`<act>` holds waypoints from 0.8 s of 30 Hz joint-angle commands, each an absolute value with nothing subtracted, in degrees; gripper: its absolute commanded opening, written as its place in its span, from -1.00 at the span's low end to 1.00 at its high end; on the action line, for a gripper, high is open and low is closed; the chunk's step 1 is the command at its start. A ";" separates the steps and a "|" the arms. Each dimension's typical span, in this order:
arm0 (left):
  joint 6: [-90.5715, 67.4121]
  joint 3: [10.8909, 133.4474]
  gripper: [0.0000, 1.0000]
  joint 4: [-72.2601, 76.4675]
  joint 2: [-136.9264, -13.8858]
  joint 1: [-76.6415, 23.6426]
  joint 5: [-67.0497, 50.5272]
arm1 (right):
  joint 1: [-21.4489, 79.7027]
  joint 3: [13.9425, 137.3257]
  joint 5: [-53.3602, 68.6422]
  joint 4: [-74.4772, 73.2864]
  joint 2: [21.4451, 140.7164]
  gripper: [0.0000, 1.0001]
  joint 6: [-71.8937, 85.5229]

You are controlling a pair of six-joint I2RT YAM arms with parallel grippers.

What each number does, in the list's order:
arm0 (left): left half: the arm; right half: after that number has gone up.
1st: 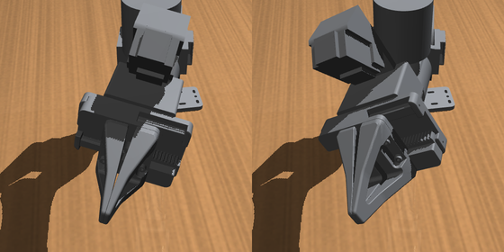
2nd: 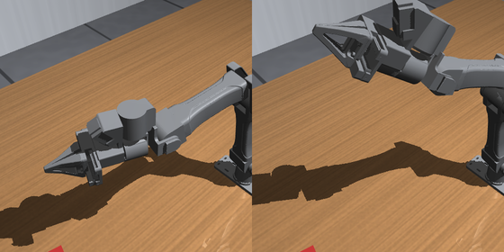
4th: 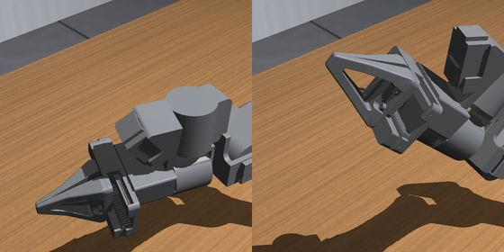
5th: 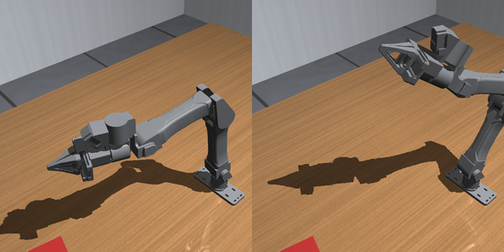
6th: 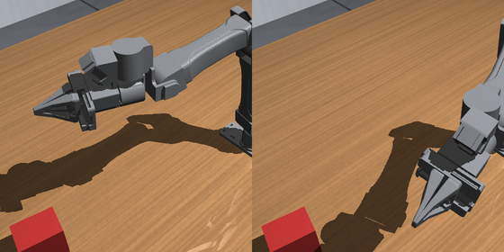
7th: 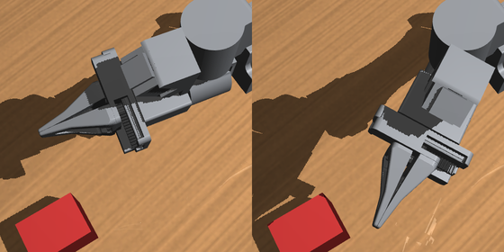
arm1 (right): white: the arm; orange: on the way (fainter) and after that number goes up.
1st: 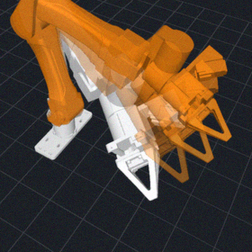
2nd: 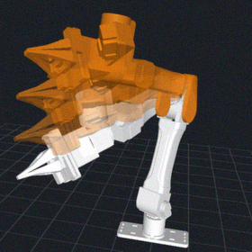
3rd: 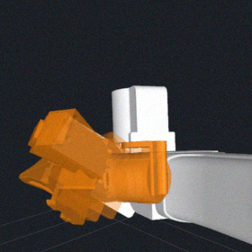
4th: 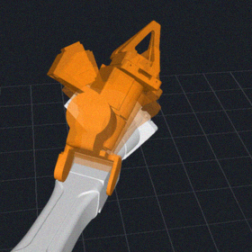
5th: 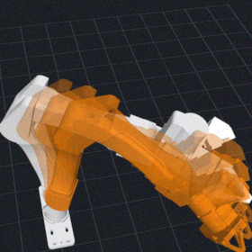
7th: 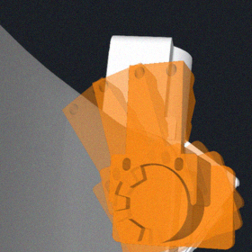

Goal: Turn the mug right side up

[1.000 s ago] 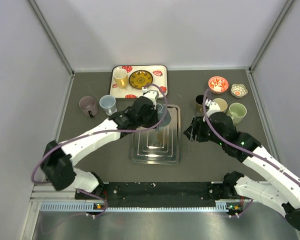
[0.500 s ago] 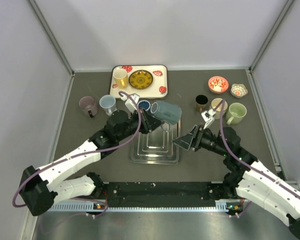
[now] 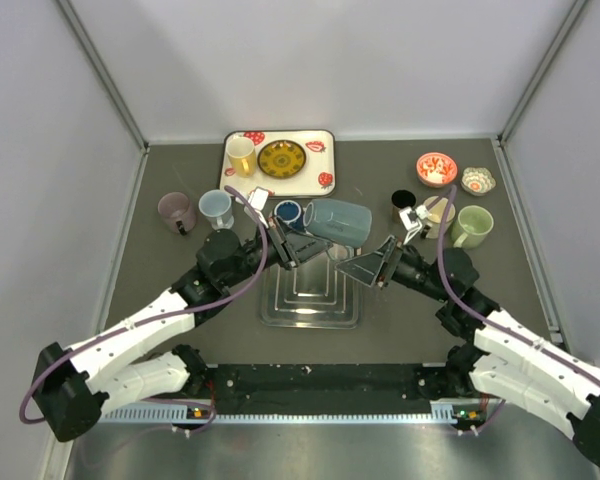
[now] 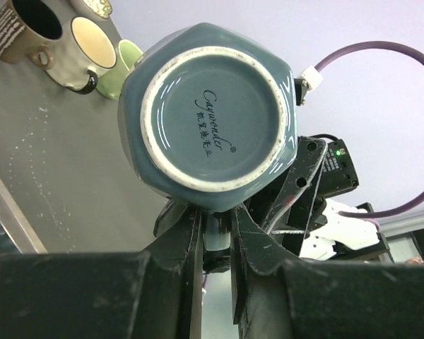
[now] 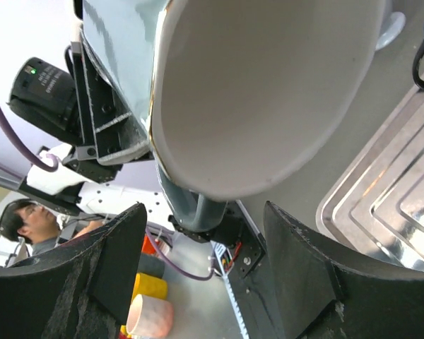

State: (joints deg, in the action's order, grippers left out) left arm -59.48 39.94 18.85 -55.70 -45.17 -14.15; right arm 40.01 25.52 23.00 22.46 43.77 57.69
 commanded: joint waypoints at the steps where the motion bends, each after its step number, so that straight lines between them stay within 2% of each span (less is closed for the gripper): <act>1: -62.05 39.99 -1.00 30.41 -53.17 -45.18 -16.52 | 40.43 28.39 22.24 31.02 45.17 0.33 59.15; 11: -62.67 38.23 -1.00 31.73 -52.82 -45.44 -17.84 | 40.52 27.07 19.51 43.59 49.13 0.12 65.65; 14: -62.75 38.06 -1.00 31.90 -53.00 -45.61 -18.28 | 40.52 27.95 19.60 44.81 50.45 -0.02 66.27; 22: -63.63 36.65 -1.00 33.57 -53.35 -46.41 -19.07 | 40.52 28.12 19.86 51.93 53.70 -0.64 69.34; 23: -63.63 36.39 -1.00 33.84 -53.35 -46.49 -19.16 | 40.43 28.12 19.95 53.07 54.40 -0.77 69.61; 24: -63.63 36.21 -1.00 34.01 -53.35 -46.49 -19.33 | 40.52 28.47 20.82 54.30 54.67 -1.00 69.52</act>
